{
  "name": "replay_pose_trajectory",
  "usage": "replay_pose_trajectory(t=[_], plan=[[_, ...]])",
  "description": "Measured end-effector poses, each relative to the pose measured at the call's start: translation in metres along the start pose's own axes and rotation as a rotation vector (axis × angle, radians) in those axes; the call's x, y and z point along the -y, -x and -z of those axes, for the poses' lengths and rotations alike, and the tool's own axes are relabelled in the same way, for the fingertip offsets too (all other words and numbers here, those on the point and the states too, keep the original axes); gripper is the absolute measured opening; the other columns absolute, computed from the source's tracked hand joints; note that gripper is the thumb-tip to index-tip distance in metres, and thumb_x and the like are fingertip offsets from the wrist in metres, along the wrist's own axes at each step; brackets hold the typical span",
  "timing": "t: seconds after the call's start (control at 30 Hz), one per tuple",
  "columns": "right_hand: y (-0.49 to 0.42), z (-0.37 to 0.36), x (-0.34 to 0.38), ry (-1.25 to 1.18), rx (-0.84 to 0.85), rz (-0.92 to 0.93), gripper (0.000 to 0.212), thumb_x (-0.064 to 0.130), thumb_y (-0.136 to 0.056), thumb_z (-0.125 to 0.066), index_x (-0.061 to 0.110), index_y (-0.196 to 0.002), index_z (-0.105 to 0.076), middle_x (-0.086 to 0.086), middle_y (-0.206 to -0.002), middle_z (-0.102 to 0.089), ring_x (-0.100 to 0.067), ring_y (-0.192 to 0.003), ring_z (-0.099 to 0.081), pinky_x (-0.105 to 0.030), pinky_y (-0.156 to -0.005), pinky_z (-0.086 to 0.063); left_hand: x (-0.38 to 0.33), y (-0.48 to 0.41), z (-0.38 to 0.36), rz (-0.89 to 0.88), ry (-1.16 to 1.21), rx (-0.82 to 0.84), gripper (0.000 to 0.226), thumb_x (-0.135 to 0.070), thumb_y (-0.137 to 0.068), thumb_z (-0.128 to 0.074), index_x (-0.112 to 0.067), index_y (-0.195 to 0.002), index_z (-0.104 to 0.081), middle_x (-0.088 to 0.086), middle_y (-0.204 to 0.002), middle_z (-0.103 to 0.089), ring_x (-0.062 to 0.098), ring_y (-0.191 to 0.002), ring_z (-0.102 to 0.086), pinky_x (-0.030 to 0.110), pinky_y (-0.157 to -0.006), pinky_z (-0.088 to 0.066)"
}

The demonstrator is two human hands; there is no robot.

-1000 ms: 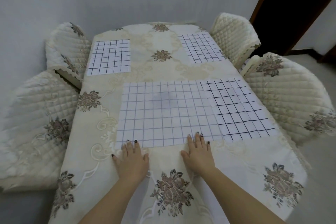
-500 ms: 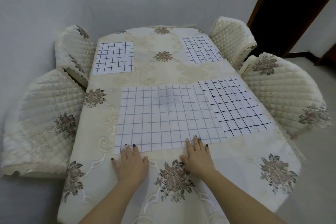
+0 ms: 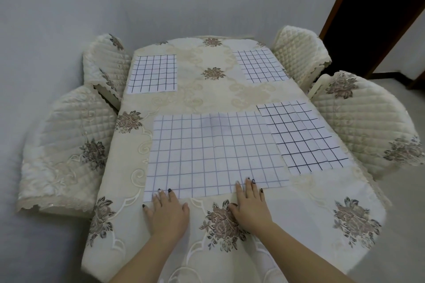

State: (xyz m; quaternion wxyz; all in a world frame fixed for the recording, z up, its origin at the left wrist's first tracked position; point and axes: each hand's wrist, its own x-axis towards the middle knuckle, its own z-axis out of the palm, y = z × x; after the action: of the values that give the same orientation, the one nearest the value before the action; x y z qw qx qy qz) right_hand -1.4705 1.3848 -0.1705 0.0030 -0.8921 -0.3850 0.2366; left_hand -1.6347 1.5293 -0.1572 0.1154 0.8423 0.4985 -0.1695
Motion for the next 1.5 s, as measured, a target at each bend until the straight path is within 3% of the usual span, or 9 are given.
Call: replay_pose_trajectory(t=[0.63,0.73,0.8,0.9,1.03,1.17,1.3,1.43,1.5], plan=[[-0.009,-0.006,0.059,0.033,0.015,0.104,0.071,0.050,-0.099,-0.024,0.018,-0.152,0.011,-0.015,-0.158,0.018,-0.029,-0.147,0.016,-0.044,-0.118,0.009,0.057,-0.008,0.003,0.128,0.119,0.002,0.063,-0.045,-0.099,-0.021,-0.014,-0.153,-0.010,0.010,-0.162,-0.004,0.027,-0.149,0.000,0.057,-0.115,-0.009],[-0.008,-0.004,0.067,0.024,-0.022,0.076,0.073,0.050,-0.098,-0.023,0.014,-0.152,0.011,-0.016,-0.159,0.016,-0.029,-0.147,0.015,-0.044,-0.118,0.009,0.060,-0.007,0.005,0.130,0.155,-0.071,0.060,-0.044,-0.099,-0.027,-0.014,-0.151,-0.021,0.008,-0.160,-0.015,0.024,-0.148,-0.010,0.052,-0.114,-0.015],[-0.009,0.001,0.078,-0.015,-0.062,0.089,0.074,0.049,-0.099,-0.025,0.011,-0.151,0.011,-0.015,-0.159,0.016,-0.027,-0.148,0.014,-0.040,-0.117,0.011,0.066,-0.009,0.008,0.158,0.267,-0.190,0.059,-0.041,-0.098,-0.034,-0.009,-0.147,-0.030,0.010,-0.155,-0.028,0.025,-0.143,-0.024,0.047,-0.113,-0.023],[-0.010,0.013,0.109,-0.223,-0.055,0.217,0.070,0.042,-0.101,-0.032,0.010,-0.153,0.003,-0.008,-0.161,0.008,-0.020,-0.149,0.005,-0.029,-0.117,0.004,0.076,-0.014,0.022,0.247,0.636,-0.298,0.055,-0.030,-0.097,-0.045,-0.001,-0.143,-0.037,0.018,-0.148,-0.038,0.033,-0.135,-0.037,0.043,-0.109,-0.032],[-0.012,0.026,0.166,-0.608,0.072,0.320,0.052,0.029,-0.100,-0.043,0.014,-0.148,-0.033,-0.001,-0.154,-0.033,-0.016,-0.141,-0.031,-0.027,-0.114,-0.022,0.095,-0.022,0.044,0.452,1.005,-0.361,0.046,-0.015,-0.094,-0.047,-0.002,-0.138,-0.046,0.020,-0.140,-0.048,0.036,-0.127,-0.046,0.043,-0.104,-0.036],[-0.019,0.029,0.217,-0.831,0.276,0.249,0.042,0.013,-0.095,-0.045,0.011,-0.137,-0.050,-0.004,-0.140,-0.053,-0.017,-0.129,-0.048,-0.030,-0.111,-0.034,0.113,-0.029,0.050,0.581,1.243,-0.285,0.041,-0.011,-0.093,-0.043,-0.003,-0.133,-0.051,0.019,-0.134,-0.054,0.038,-0.122,-0.049,0.044,-0.103,-0.038],[-0.024,0.021,0.245,-0.851,0.353,0.198,0.041,0.009,-0.093,-0.044,0.010,-0.133,-0.054,-0.005,-0.136,-0.056,-0.019,-0.122,-0.052,-0.027,-0.101,-0.040,0.132,-0.057,0.014,0.656,1.395,-0.214,0.040,-0.021,-0.081,-0.043,-0.006,-0.113,-0.060,0.028,-0.117,-0.060,0.047,-0.107,-0.056,0.057,-0.096,-0.046],[-0.029,0.015,0.252,-0.825,0.360,0.145,0.037,0.005,-0.094,-0.043,0.001,-0.129,-0.055,-0.015,-0.132,-0.058,-0.028,-0.118,-0.055,-0.031,-0.094,-0.044,0.133,-0.050,0.036,0.700,1.616,-0.169,0.019,-0.010,-0.092,-0.042,-0.005,-0.093,-0.060,0.014,-0.081,-0.063,0.031,-0.087,-0.060,0.037,-0.080,-0.047],[-0.032,0.010,0.254,-0.826,0.323,0.130,0.034,0.002,-0.090,-0.044,-0.009,-0.121,-0.055,-0.025,-0.127,-0.057,-0.036,-0.117,-0.054,-0.040,-0.097,-0.044,0.131,-0.051,0.046,0.709,1.747,-0.119,0.021,-0.005,-0.097,-0.038,0.000,-0.107,-0.055,0.018,-0.095,-0.063,0.030,-0.095,-0.060,0.036,-0.081,-0.047]])
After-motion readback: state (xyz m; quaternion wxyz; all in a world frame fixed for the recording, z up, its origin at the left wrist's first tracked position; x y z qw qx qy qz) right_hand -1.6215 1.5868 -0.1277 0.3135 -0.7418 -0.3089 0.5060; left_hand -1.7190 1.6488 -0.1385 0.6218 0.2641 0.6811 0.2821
